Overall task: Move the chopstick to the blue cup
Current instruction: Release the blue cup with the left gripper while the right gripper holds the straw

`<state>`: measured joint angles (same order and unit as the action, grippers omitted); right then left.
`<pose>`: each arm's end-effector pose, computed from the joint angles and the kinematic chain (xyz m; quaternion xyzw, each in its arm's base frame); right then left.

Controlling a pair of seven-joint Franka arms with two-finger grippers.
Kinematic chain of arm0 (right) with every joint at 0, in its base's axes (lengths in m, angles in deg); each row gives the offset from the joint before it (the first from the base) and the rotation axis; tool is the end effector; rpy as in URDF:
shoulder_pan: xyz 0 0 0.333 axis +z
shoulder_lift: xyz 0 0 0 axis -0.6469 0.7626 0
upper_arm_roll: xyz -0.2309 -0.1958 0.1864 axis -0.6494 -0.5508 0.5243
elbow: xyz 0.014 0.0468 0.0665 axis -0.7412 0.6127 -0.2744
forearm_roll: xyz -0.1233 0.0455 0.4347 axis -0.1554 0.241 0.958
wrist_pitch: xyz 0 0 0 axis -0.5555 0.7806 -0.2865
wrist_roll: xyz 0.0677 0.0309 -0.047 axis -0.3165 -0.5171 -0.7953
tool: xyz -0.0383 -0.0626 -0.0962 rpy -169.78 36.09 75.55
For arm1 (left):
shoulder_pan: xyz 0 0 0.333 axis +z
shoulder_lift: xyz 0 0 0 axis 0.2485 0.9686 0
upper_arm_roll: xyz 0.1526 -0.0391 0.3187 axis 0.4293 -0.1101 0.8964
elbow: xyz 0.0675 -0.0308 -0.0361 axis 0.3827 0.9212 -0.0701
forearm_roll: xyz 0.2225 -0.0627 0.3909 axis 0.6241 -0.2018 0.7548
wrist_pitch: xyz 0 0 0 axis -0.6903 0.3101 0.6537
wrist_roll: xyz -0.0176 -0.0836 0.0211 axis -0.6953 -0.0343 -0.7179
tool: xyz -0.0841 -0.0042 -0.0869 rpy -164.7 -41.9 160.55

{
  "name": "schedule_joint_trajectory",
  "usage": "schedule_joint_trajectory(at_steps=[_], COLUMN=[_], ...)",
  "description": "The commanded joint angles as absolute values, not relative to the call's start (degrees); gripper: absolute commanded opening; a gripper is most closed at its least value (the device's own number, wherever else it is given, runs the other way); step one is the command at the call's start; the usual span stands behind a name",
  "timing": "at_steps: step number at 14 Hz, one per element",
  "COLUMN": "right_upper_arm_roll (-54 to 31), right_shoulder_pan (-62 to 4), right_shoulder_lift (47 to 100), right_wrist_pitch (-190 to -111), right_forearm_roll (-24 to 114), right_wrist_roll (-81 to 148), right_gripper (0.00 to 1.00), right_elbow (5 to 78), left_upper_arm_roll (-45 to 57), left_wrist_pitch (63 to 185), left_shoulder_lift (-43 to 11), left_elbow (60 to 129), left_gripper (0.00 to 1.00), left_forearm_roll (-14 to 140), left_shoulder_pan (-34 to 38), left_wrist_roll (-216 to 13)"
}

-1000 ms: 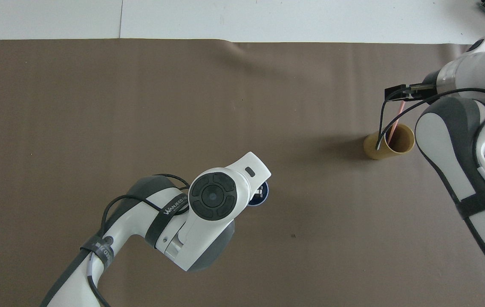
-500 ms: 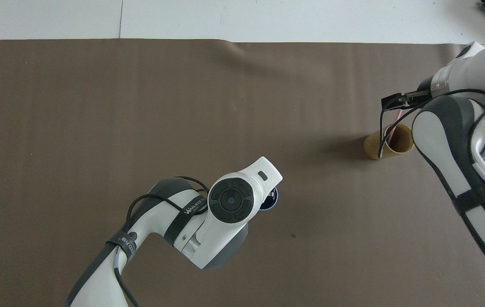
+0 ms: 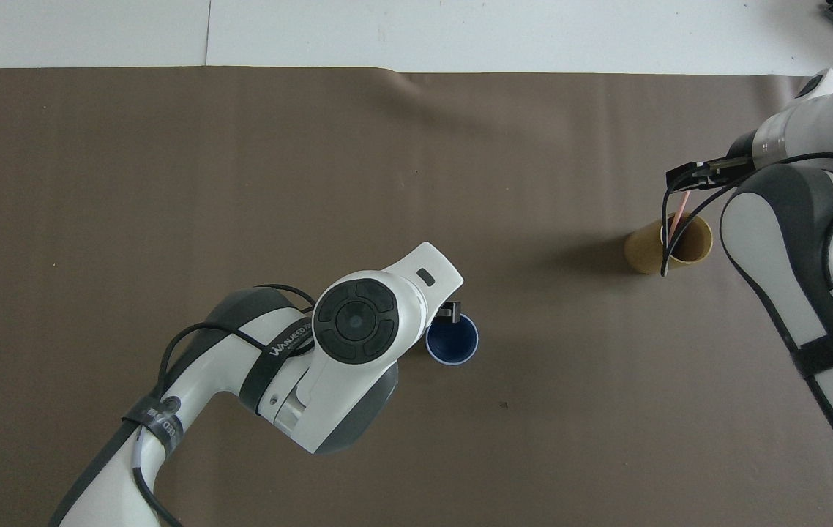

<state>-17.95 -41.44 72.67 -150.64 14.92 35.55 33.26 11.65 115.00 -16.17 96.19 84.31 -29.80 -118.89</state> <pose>0.7202 -0.0038 0.4785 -0.9963 -0.0504 -0.0701 0.0019 0.5004 -0.4500 0.4011 0.9954 -0.0575 0.0409 0.0645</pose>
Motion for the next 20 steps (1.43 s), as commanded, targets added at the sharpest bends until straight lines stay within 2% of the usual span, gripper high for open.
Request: schedule_joint_trajectory(at_steps=[1, 2, 6, 8, 10, 12, 14, 16, 20], right_upper_arm_roll=[-17.57, -17.57, -17.57, -17.57, -17.57, -17.57, -17.57, -17.57, -17.57], right_shoulder_pan=[-41.80, -41.80, -41.97, -41.89, -41.89, -41.97, -41.97, -42.15, -42.24], right_shoulder_lift=[72.62, 72.62, 72.71, 72.80, 72.80, 72.80, 72.80, 72.80, 72.80], right_wrist_pitch=[-152.94, -153.03, -153.47, -154.52, -154.52, -154.44, -154.35, -154.00, -154.00], right_forearm_roll=[15.89, 15.89, 15.98, 15.98, 15.98, 15.98, 15.98, 15.89, 15.98], right_wrist_roll=[34.23, 34.15, 34.23, 34.41, 34.23, 34.14, 33.97, 33.88, 33.88], right_gripper=[0.64, 0.59, 0.59, 0.49, 0.35, 0.33, 0.26, 0.19, 0.13], right_elbow=[33.60, 33.60, 34.04, 34.48, 34.48, 34.48, 34.39, 34.22, 34.22], left_upper_arm_roll=[11.65, 11.74, 11.83, 11.74, 11.74, 11.74, 11.83, 11.83, 11.92], left_wrist_pitch=[106.28, 104.95, 100.81, 100.81, 99.85, 95.12, 90.37, 85.81, 75.25], left_shoulder_lift=[-21.46, -22.87, -27.80, -28.85, -27.72, -25.79, -25.34, -25.17, -24.90], left_elbow=[97.43, 97.51, 97.60, 96.03, 91.56, 85.33, 80.05, 76.53, 69.57], left_gripper=[1.00, 1.00, 1.00, 1.00, 1.00, 1.00, 1.00, 1.00, 1.00], left_forearm_roll=[85.18, 85.35, 85.44, 85.70, 85.70, 85.79, 85.79, 85.88, 85.79], left_shoulder_pan=[-27.11, -25.27, -14.56, -8.41, -3.13, -0.13, 3.12, 7.08, 10.34], left_wrist_roll=[-114.95, -113.11, -102.12, -95.81, -88.16, -85.33, -82.34, -78.65, -77.76])
